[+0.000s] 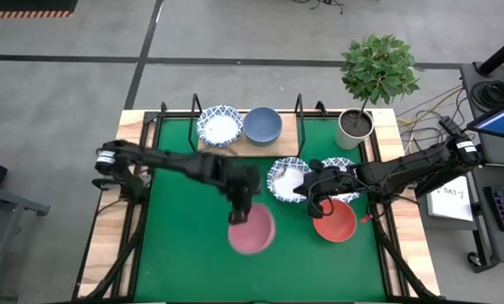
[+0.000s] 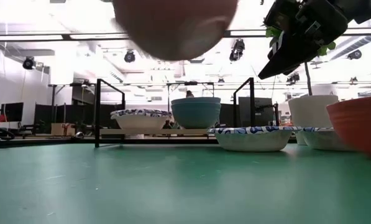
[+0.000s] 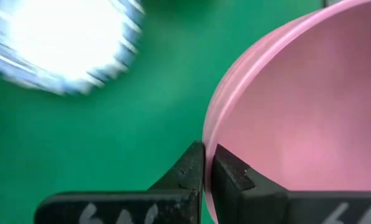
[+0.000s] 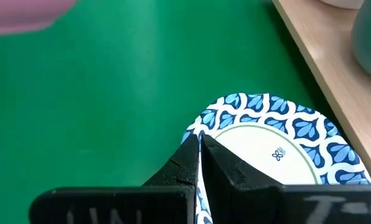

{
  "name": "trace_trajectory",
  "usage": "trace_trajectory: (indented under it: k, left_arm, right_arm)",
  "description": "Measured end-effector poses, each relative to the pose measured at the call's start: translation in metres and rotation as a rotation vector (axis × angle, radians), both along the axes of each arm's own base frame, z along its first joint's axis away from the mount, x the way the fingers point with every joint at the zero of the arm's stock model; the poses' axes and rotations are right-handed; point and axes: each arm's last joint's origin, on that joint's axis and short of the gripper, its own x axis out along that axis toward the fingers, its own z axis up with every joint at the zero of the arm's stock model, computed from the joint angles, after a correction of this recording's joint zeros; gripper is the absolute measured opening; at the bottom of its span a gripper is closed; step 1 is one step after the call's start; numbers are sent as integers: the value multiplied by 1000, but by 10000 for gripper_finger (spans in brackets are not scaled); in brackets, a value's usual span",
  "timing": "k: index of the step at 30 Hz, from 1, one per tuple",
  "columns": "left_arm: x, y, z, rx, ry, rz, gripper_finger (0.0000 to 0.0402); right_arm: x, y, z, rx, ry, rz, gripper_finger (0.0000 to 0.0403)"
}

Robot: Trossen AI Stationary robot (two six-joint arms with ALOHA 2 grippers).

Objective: Place and stack bowls onto a shelf
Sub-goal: Stack the pink bowl on top of the blue bowl on the shelf

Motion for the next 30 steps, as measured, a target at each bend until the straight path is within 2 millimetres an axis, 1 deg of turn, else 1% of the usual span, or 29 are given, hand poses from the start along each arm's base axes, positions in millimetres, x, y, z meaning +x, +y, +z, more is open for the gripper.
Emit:
trace_trajectory:
  k: [4,9,11,13,15,17,19,23,26,30]
  left_arm:
    - [6,46,35,142,-81,138,1]
    - [3,117,59,253,-128,328,0]
    - [-2,147,63,265,-132,404,0]
    - [-8,177,62,271,-125,484,0]
    - [-14,203,59,266,-105,561,0]
    - [-18,223,54,250,-93,619,0]
    - [-18,237,49,219,-87,638,0]
    - [-15,257,41,206,-29,656,0]
    - [-10,266,39,206,13,650,0]
    - [1,272,33,209,84,611,0]
  right_arm:
    - [0,1,0,6,8,27,9]
    - [-3,0,0,6,16,28,9]
    - [-3,0,0,6,19,28,9]
    - [-4,0,1,6,16,28,9]
    - [-5,0,2,7,14,28,9]
    - [-6,0,2,6,19,28,9]
    - [-7,0,3,6,18,28,9]
    - [-8,-1,4,6,13,28,9]
    - [-9,-1,5,7,12,28,9]
    - [-9,-1,5,6,16,28,9]
